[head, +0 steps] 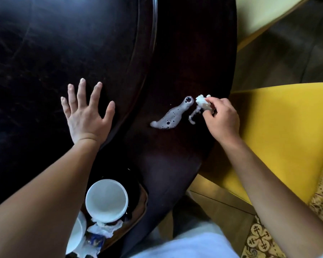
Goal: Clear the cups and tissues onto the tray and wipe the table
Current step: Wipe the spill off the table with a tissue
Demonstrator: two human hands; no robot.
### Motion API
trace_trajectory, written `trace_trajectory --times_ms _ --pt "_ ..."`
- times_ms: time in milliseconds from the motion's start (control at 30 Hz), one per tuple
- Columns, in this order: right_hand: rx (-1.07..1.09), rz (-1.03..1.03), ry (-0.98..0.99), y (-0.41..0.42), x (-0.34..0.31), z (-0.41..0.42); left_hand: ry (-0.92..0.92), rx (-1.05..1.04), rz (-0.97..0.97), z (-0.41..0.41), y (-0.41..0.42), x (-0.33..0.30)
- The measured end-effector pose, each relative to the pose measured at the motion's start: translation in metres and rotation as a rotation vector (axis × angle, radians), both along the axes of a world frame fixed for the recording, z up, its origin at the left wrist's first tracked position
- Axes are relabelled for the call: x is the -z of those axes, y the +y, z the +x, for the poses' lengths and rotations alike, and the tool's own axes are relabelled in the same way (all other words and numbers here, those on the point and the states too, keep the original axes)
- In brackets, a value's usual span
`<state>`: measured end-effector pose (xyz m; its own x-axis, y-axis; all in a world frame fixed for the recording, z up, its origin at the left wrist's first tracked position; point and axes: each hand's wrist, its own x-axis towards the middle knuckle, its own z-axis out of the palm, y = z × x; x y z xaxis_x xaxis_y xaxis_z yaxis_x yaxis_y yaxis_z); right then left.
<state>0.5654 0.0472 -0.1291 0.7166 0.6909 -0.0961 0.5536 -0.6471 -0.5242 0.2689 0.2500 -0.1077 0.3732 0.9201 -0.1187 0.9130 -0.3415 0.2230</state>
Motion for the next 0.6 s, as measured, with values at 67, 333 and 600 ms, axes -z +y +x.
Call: trace_trajectory --times_ms 67,333,600 --pt "-0.018 0.02 0.008 -0.004 0.001 -0.011 0.005 -0.001 0.004 0.0 0.0 0.001" --pt "-0.096 0.115 0.108 -0.019 0.004 -0.038 0.007 -0.003 -0.004 0.001 0.002 0.0" --pt "-0.014 0.183 -0.018 0.025 -0.013 0.005 -0.008 0.001 -0.002 0.002 0.002 0.0"
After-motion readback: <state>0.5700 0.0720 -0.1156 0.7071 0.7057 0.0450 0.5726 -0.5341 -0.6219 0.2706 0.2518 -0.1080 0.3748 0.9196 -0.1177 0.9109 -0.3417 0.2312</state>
